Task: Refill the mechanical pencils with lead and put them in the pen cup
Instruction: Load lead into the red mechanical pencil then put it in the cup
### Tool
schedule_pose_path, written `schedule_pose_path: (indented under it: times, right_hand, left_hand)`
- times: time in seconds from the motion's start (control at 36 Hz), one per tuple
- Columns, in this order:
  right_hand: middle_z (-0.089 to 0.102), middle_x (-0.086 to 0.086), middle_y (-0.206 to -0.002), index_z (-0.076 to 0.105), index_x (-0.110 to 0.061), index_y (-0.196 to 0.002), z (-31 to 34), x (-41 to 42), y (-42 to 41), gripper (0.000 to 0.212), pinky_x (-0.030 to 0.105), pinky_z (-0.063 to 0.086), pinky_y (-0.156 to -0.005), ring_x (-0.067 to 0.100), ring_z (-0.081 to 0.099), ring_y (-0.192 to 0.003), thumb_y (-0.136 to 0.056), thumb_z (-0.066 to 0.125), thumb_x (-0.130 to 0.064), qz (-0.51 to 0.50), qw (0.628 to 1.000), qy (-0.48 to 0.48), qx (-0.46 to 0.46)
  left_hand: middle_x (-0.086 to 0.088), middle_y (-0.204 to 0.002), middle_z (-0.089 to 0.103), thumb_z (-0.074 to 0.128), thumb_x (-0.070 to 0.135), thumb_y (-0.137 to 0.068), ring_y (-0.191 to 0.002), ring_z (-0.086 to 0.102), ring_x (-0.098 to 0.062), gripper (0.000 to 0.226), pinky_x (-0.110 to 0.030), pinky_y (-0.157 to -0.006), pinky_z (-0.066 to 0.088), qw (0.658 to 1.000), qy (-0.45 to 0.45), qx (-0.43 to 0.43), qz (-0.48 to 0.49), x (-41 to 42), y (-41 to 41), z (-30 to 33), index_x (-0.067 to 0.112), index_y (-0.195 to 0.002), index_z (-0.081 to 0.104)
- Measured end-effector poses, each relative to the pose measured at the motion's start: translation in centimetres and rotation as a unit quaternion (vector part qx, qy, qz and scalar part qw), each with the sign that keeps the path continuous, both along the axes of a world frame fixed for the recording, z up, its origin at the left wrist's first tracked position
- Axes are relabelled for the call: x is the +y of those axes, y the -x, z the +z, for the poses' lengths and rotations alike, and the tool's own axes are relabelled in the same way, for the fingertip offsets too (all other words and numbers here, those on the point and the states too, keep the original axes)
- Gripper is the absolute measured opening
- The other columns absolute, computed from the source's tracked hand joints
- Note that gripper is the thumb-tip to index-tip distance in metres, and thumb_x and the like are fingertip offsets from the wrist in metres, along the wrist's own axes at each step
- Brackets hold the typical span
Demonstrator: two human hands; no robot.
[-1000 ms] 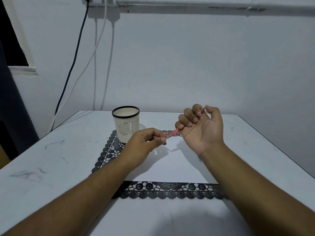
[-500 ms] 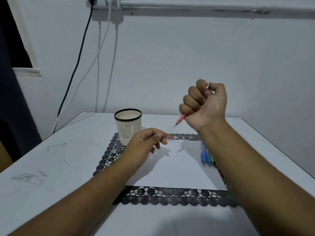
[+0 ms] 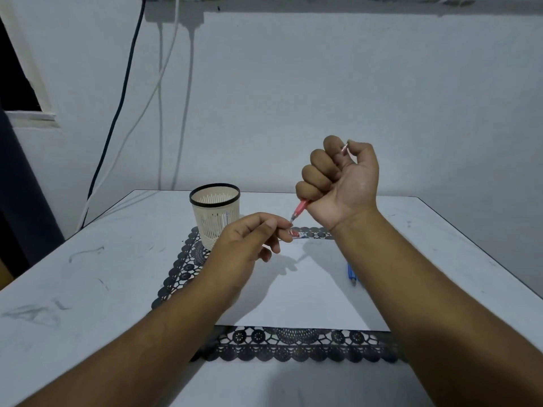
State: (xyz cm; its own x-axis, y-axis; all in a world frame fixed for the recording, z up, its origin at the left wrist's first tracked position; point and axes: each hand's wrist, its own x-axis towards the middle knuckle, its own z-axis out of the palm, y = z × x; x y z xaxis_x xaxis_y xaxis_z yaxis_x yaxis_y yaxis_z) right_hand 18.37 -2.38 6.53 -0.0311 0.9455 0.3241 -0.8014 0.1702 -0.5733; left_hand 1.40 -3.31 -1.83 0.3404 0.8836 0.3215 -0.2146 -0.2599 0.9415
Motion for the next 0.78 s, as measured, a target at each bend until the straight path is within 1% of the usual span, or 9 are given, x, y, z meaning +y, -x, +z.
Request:
schedule_pose_path:
  times: [0.14, 0.22, 0.33, 0.44, 0.61, 0.69, 0.78]
  right_hand:
    - [0.009, -0.006, -0.059, 0.023, -0.024, -0.065, 0.16, -0.02, 0.06, 0.024, 0.020, 0.007, -0.049, 0.014, 0.003, -0.048, -0.082, 0.038, -0.031, 0.002, 1.000, -0.001, -0.018]
    - [0.009, -0.006, -0.058, 0.023, -0.024, -0.064, 0.10, -0.02, 0.20, 0.025, 0.021, 0.006, -0.050, 0.014, 0.003, -0.048, -0.081, 0.040, -0.034, 0.015, 1.000, -0.004, -0.008]
    - [0.008, -0.006, -0.058, 0.023, -0.024, -0.063, 0.06, -0.07, 0.21, 0.024, 0.020, 0.007, -0.050, 0.014, 0.003, -0.048, -0.079, 0.039, -0.031, 0.006, 1.000, 0.000, -0.017]
    - [0.009, -0.006, -0.058, 0.027, -0.023, -0.062, 0.15, -0.10, 0.05, 0.024, 0.020, 0.008, -0.049, 0.014, 0.004, -0.048, -0.079, 0.040, -0.032, 0.008, 1.000, 0.003, -0.002]
    - [0.009, -0.006, -0.058, 0.025, -0.024, -0.064, 0.51, -0.11, -0.35, 0.023, 0.020, 0.009, -0.048, 0.014, 0.004, -0.048, -0.080, 0.040, -0.032, 0.002, 1.000, -0.001, 0.002]
    - [0.009, -0.006, -0.058, 0.022, -0.024, -0.066, 0.57, -0.15, -0.43, 0.023, 0.020, 0.008, -0.048, 0.014, 0.004, -0.048, -0.080, 0.039, -0.031, -0.005, 1.000, -0.005, -0.007]
    - [0.009, -0.006, -0.058, 0.019, -0.025, -0.070, 0.53, -0.15, -0.47, 0.025, 0.020, 0.008, -0.048, 0.014, 0.004, -0.048, -0.080, 0.040, -0.033, -0.003, 1.000, -0.012, -0.001]
  left_hand:
    - [-0.005, -0.087, 0.074, 0.049, 0.014, -0.106, -0.076, 0.056, -0.017, 0.028, -0.030, -0.067, 0.042, 1.000, -0.001, -0.004, -0.001, -0.30, -0.20, 0.05, 0.011, -0.096, 0.076]
    - [-0.005, -0.086, 0.074, 0.050, 0.014, -0.106, -0.075, 0.056, -0.016, 0.031, -0.029, -0.067, 0.042, 1.000, -0.001, -0.001, -0.002, -0.40, -0.21, 0.11, 0.014, -0.092, 0.078]
    - [-0.005, -0.085, 0.074, 0.051, 0.012, -0.105, -0.074, 0.056, -0.015, 0.026, -0.029, -0.066, 0.042, 1.000, 0.001, 0.002, 0.003, -0.40, -0.18, 0.18, 0.009, -0.095, 0.076]
    - [-0.004, -0.085, 0.075, 0.055, 0.011, -0.104, -0.073, 0.055, -0.013, 0.023, -0.024, -0.063, 0.042, 0.999, -0.001, 0.023, 0.024, -0.32, -0.19, 0.22, 0.009, -0.096, 0.076]
    - [-0.003, -0.083, 0.075, 0.053, 0.005, -0.102, -0.071, 0.056, -0.014, 0.023, -0.027, -0.064, 0.041, 0.995, 0.050, 0.037, 0.076, 0.18, 0.03, 0.06, 0.008, -0.098, 0.076]
    - [-0.005, -0.086, 0.076, 0.055, 0.006, -0.102, -0.073, 0.056, -0.014, 0.022, -0.028, -0.065, 0.042, 0.995, 0.056, 0.034, 0.074, 0.16, 0.11, 0.20, 0.008, -0.099, 0.076]
    - [-0.007, -0.090, 0.076, 0.057, 0.007, -0.101, -0.075, 0.056, -0.015, 0.020, -0.028, -0.067, 0.042, 0.997, 0.048, 0.023, 0.049, -0.15, 0.05, 0.39, 0.010, -0.100, 0.077]
